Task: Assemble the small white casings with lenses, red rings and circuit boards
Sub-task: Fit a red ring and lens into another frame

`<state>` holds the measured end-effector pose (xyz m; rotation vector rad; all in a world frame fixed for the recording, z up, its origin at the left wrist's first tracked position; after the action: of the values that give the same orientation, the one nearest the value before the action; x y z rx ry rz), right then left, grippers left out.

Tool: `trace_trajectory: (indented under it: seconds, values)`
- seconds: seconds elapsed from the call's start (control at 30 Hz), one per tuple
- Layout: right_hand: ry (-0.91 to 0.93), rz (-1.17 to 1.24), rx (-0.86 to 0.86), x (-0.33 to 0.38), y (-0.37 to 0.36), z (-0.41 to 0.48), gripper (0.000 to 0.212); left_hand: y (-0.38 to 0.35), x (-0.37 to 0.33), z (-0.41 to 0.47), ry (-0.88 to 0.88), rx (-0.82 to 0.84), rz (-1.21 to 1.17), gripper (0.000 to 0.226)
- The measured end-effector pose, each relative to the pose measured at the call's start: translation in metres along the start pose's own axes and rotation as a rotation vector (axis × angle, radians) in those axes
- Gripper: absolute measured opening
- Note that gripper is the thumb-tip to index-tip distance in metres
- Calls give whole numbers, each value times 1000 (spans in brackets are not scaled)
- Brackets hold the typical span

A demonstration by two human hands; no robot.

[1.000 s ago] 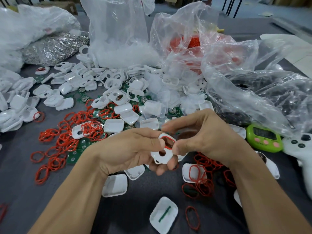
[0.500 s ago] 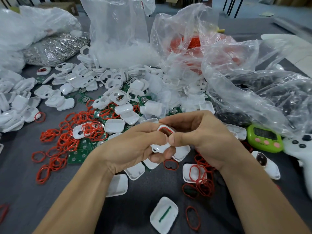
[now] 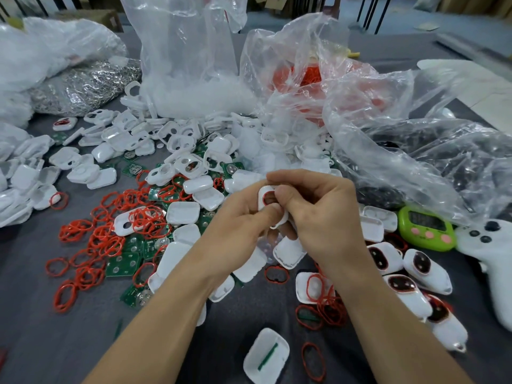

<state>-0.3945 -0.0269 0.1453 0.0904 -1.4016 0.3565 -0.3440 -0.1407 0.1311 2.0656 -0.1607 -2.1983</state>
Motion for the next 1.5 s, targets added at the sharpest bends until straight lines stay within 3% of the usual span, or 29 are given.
trace_trajectory:
  seconds: [0.07, 0.13, 0.2, 0.27, 0.33, 0.47, 0.53, 0.6, 0.73, 0.8, 0.9, 1.03, 1.17, 1.33, 1.43, 1.5]
  values:
    - [48, -197, -58, -2, 2, -2, 17, 7, 0, -1, -28, -173, 243, 26]
    - [59, -327, -76, -3, 1, -6, 24, 9, -6, -5, -84, -335, 543, 28]
    - [31, -282, -13, -4, -6, -10, 29, 5, -8, -9, -100, -381, 719, 31]
    - [7, -222, 25, -6, -10, -10, 31, 1, -4, -8, -45, -356, 783, 51]
    - [-33, -213, -7, -8, -4, -4, 24, 0, -2, -7, 12, -339, 725, 64]
    - [-125, -162, -50, -9, 15, 6, 6, 16, -3, -3, 14, -404, 370, 27]
    - [-154, -153, -3, -7, 15, 6, 11, 21, 2, -2, 48, -417, 265, 26]
    - [-92, -241, -27, -3, 21, 10, 15, 26, 5, -2, 100, -485, 207, 23]
    - [74, -517, -256, 15, 55, 19, 11, 47, 14, -7, 188, -673, -40, 18]
    - [11, -652, -167, 15, 56, 23, 22, 53, 18, -8, 215, -676, -124, 17]
    - [-63, -842, 118, 4, 27, 22, 40, 49, 20, -4, 245, -616, -241, 11]
    - [-4, -1164, 264, 8, 3, 25, 41, 45, 16, -3, 244, -577, -207, 15]
    - [-96, -1038, 139, 33, 27, 45, 37, 45, 16, -4, 264, -555, -120, 9]
    - [-184, -1204, 427, 13, 5, 36, 27, 43, 16, 0, 241, -572, -105, 7]
    - [-121, -1262, 400, 11, 5, 36, 24, 42, 17, 1, 195, -555, -90, 8]
    - [-180, -1104, 363, 16, 17, 42, 22, 42, 18, 1, 165, -549, -56, 9]
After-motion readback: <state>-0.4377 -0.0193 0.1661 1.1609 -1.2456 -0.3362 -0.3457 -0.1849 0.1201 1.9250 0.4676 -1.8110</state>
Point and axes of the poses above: each hand's wrist, its own z-axis towards the middle knuckle, its own y-axis out of the back of the hand, x = y × z, the point moved 6 cm from there along z, towards the middle knuckle, and after that the axes turned 12 degrees about z, right-handed, at the moved point
